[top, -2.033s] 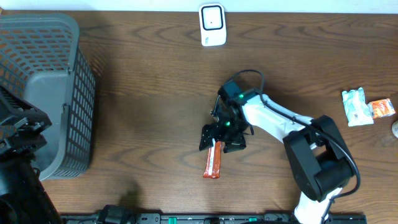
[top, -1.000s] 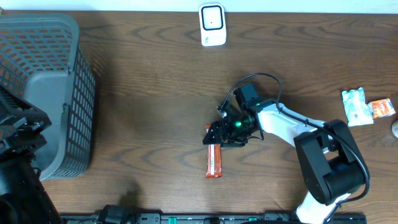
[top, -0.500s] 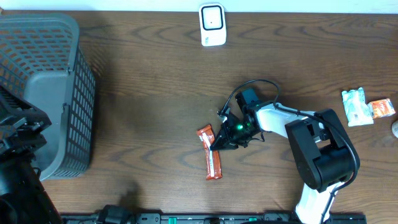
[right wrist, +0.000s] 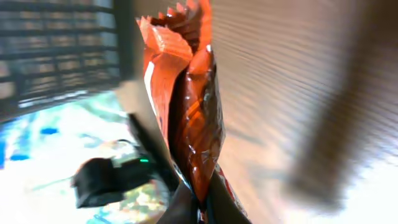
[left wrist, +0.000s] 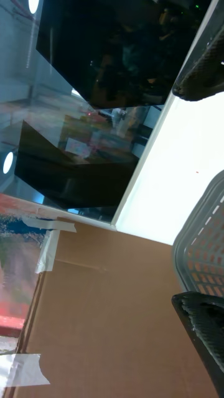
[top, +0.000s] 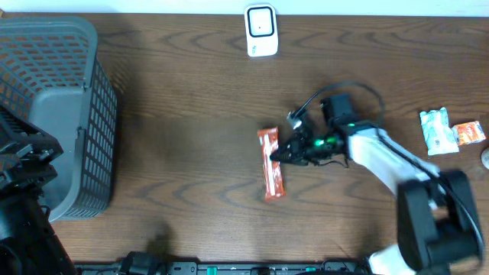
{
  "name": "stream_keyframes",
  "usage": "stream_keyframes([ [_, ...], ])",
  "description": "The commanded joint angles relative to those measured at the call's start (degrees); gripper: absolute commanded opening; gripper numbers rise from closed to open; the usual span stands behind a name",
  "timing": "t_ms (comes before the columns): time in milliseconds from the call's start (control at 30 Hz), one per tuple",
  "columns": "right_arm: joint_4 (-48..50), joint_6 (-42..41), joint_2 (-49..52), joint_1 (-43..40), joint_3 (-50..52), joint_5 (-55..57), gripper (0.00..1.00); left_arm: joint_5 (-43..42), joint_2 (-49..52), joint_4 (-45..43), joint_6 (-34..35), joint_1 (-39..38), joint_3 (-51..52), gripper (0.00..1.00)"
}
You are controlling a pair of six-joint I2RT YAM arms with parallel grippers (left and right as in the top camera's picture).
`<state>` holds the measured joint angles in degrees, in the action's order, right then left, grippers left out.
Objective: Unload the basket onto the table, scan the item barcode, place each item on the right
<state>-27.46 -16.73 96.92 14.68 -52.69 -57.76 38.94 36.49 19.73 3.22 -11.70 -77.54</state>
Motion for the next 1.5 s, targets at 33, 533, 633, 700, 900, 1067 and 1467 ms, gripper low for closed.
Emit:
stream_keyframes([
  [33,1.36,-5.35,-7.08,-0.48,-0.24,-7.41,0.02,0.09,0.07,-0.02,0.55,0.17,0.46,0.98],
  [533,25.51,-26.23,-12.39,-0.50,-0.24,-9.42,0.02,0.07,0.11,0.39,0.57,0.17,0.46,0.98],
  [633,32.20,-34.18,-12.39,-0.50,-0.24,-9.20,0.02,0.07,0.11,0.42,0.57,0.17,0.46,0.98],
  [700,35.93,-37.59,-12.39,-0.50,-0.24,-8.98,0.02,0.07,0.13,0.48,0.57,0.17,0.46,0.98],
  [900,39.82,-35.69,-12.41,-0.44,-0.24,2.99,0.01,0.07,0.15,0.61,0.61,0.17,0.48,0.98],
  [1067,38.62,-29.62,-12.41,0.13,-0.24,16.28,0.02,0.07,0.33,0.81,2.03,0.17,0.57,0.98],
  [1467,24.98,-8.13,-12.39,5.81,-6.36,50.71,0.02,0.07,4.70,0.79,2.05,0.17,0.72,0.98],
])
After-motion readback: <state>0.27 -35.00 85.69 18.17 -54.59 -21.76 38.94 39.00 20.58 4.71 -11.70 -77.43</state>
